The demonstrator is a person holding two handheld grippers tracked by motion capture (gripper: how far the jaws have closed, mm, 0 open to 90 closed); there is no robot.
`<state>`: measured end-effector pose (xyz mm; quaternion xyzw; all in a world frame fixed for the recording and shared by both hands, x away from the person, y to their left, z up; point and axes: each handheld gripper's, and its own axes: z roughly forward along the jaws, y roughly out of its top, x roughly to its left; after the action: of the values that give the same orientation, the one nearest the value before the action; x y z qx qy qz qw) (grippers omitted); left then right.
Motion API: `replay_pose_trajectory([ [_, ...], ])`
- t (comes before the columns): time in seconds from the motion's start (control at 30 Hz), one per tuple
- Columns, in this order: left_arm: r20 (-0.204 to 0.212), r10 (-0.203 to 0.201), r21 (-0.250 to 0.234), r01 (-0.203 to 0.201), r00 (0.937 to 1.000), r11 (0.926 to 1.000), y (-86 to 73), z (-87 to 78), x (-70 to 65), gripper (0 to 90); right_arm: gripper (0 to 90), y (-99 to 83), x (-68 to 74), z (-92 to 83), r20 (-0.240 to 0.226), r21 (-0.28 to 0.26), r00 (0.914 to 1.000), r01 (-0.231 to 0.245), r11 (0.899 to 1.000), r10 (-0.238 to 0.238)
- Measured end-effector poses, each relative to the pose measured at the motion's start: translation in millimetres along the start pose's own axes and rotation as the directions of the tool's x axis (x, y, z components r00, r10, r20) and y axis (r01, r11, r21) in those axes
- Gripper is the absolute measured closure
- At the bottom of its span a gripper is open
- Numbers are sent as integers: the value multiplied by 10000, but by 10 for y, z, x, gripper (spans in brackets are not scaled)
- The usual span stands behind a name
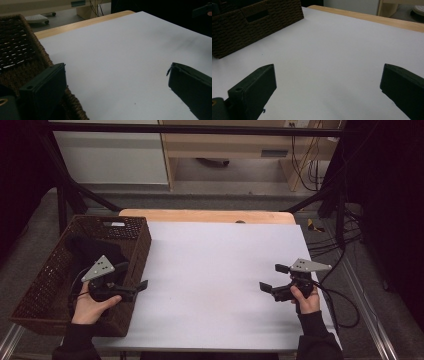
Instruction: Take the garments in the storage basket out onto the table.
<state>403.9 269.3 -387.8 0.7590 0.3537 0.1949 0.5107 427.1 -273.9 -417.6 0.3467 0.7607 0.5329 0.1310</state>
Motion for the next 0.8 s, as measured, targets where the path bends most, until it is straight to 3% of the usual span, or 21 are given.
replay_pose_trajectory([
  [0.4, -948, -155, 181, 173, 9954, 9997, -5, -183, 121, 13, 5, -4, 2, 12, 53, 63, 10000, -21, 10000, 20],
  [0.43, -1168, -264, 158, 284, 9928, 9995, -14, -221, 154, 13, 5, -5, 3, 13, 44, 66, 10000, -29, 10000, 28],
  [0.67, -1562, -349, 175, 381, 9871, 9991, -28, -340, 232, 13, 5, -5, 2, 14, 50, 98, 10000, -32, 9999, 31],
  [0.8, -2110, -521, 282, 594, 9761, 9978, -39, -436, 297, 13, 5, -9, 1, 22, 71, 123, 10000, 1, 9999, -2],
])
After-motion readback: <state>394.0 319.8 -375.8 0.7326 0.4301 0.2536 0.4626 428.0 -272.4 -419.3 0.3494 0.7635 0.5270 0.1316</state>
